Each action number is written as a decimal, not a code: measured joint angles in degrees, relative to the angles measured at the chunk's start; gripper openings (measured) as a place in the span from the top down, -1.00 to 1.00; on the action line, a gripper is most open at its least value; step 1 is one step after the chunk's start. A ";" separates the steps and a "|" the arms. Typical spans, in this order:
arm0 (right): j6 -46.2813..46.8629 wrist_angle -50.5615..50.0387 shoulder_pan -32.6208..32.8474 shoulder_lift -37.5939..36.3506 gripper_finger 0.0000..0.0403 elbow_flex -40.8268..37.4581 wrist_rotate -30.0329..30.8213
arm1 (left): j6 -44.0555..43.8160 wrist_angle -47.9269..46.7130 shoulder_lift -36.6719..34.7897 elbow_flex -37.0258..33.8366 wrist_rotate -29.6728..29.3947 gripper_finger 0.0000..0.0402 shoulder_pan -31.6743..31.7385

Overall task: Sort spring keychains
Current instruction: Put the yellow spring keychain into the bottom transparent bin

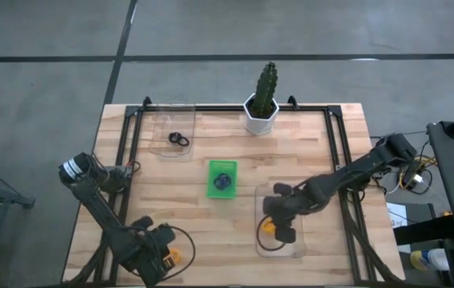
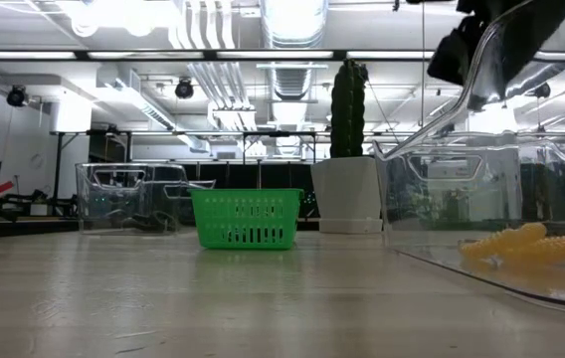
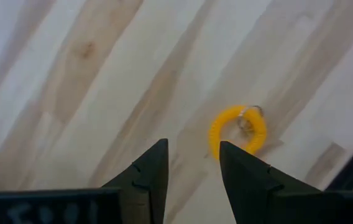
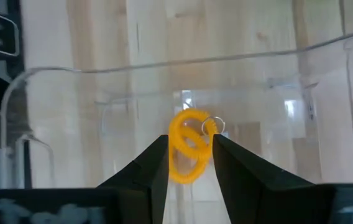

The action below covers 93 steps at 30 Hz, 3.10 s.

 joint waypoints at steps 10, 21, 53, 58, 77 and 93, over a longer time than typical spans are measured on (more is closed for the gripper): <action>-0.94 -0.01 0.33 -5.52 0.38 0.00 0.14 | 0.07 9.98 0.00 -3.65 2.37 0.33 0.00; -0.83 0.05 2.76 -11.90 0.38 -0.02 0.08 | -2.30 10.71 0.00 -3.88 2.75 0.33 0.11; -1.57 0.22 5.49 -16.42 0.40 -0.04 -0.07 | -11.65 17.39 4.68 -8.95 8.92 0.33 0.59; -1.66 0.29 5.49 -16.42 0.41 -0.04 -0.03 | -11.93 21.69 4.68 -10.94 9.12 0.33 1.22; -1.57 0.48 5.46 -16.38 0.45 -0.05 2.45 | -13.11 19.29 12.93 -11.95 15.54 0.89 5.49; -1.64 0.40 5.49 -16.35 0.55 -0.07 3.15 | -13.09 19.31 8.90 -12.34 10.21 0.99 5.70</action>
